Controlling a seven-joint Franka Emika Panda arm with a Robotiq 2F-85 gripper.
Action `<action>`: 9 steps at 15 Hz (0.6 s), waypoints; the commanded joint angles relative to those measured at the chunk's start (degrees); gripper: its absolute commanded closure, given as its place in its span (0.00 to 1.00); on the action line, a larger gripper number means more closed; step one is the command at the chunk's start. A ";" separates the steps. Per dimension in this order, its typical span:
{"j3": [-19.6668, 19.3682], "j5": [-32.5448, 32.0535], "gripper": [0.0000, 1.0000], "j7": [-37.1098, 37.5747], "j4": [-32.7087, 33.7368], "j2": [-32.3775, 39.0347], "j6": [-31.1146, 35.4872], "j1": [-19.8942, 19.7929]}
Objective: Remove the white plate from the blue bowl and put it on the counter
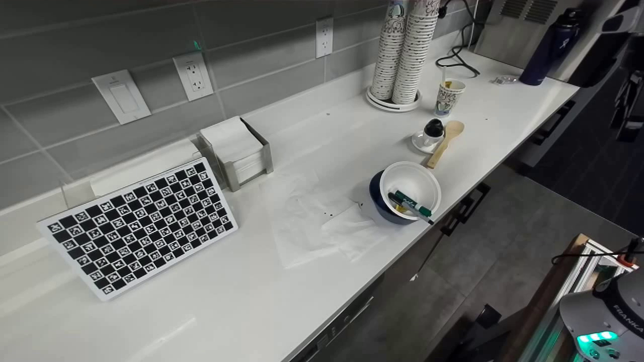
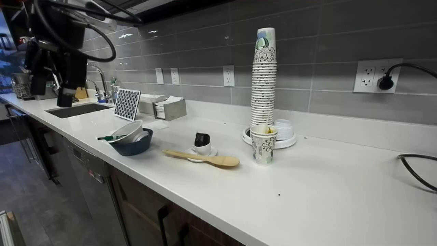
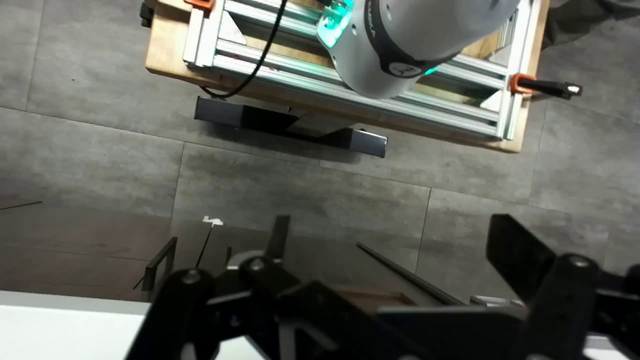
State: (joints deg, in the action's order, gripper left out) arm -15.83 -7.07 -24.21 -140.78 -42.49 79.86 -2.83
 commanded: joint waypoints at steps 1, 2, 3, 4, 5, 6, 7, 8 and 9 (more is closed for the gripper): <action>1.16 7.77 0.00 8.63 0.86 2.51 5.99 -0.68; 2.06 9.78 0.00 11.32 0.79 3.04 8.72 -0.82; 3.01 11.46 0.00 13.89 0.34 3.35 11.83 -1.06; 4.28 12.42 0.00 16.45 -0.56 4.12 16.18 -1.24; 5.46 13.58 0.00 19.52 -1.03 5.53 19.55 -1.46; 6.85 13.80 0.00 22.32 -1.62 7.06 22.43 -1.62; 8.02 14.04 0.00 24.69 -1.98 8.62 24.06 -1.51; 9.50 13.55 0.00 27.34 -2.77 10.80 26.72 -1.55; 10.26 13.57 0.00 29.04 -3.02 13.19 27.89 -1.30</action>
State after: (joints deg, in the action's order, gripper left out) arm -8.90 5.02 -0.50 -142.85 -35.23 103.12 -2.99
